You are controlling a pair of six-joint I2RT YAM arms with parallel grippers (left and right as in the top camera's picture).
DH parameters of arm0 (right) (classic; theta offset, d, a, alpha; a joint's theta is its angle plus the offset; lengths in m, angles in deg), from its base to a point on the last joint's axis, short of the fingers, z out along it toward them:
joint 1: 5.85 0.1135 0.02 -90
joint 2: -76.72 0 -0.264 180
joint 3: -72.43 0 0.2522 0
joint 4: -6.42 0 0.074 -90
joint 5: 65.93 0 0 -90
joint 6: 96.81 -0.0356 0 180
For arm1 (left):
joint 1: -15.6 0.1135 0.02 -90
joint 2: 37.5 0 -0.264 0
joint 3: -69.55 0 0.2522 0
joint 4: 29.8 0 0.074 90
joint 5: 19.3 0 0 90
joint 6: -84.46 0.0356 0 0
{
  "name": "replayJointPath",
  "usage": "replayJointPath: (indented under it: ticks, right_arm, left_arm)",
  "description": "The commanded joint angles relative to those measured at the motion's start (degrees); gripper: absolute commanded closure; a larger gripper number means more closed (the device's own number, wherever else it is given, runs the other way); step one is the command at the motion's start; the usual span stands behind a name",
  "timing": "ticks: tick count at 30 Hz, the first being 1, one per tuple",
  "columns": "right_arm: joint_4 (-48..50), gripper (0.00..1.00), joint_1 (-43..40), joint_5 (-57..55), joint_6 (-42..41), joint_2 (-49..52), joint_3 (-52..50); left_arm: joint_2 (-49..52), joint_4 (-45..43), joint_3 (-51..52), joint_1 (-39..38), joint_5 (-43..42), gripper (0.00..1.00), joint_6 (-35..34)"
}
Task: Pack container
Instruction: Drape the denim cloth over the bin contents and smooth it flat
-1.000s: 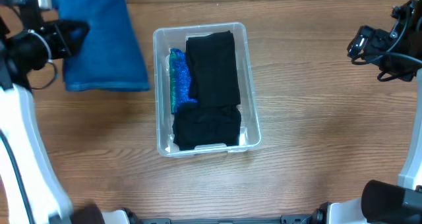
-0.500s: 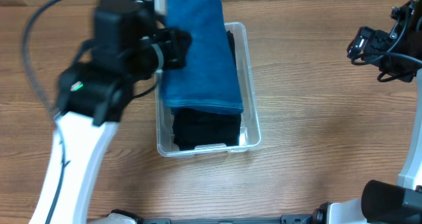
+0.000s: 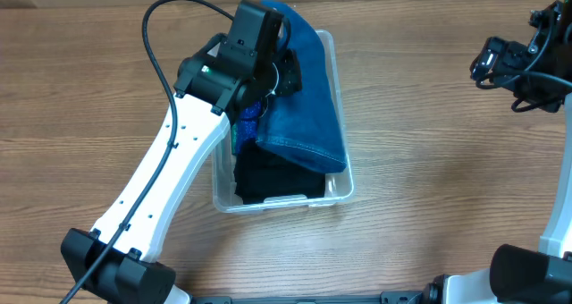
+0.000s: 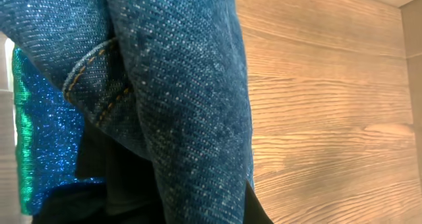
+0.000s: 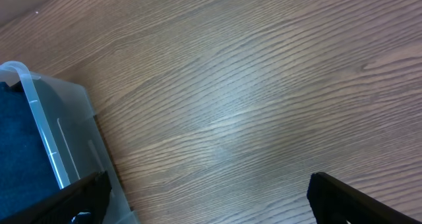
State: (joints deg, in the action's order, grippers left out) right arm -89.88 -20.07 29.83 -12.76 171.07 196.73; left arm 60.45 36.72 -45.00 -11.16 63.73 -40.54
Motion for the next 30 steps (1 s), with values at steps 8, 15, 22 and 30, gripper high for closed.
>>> replayJointPath:
  ticks: [8,15,22,30]
  right_arm:
    - [0.1,0.00,-0.1,0.4,0.4,-0.7,0.1]
    - [0.0,0.00,-0.1,0.4,0.4,-0.7,0.1]
    - [0.1,0.00,-0.1,0.4,0.4,-0.7,0.1]
    - [0.1,0.00,-0.1,0.4,0.4,-0.7,0.1]
  left_arm:
    - [-0.8,13.2,-1.5,2.3,14.4,0.30,9.0]
    - [-0.9,12.4,-1.5,4.2,25.0,0.55,14.4]
    - [0.7,1.5,-1.5,2.7,22.4,0.96,18.8]
    - [16.0,-7.1,-1.5,2.8,9.5,0.96,21.8]
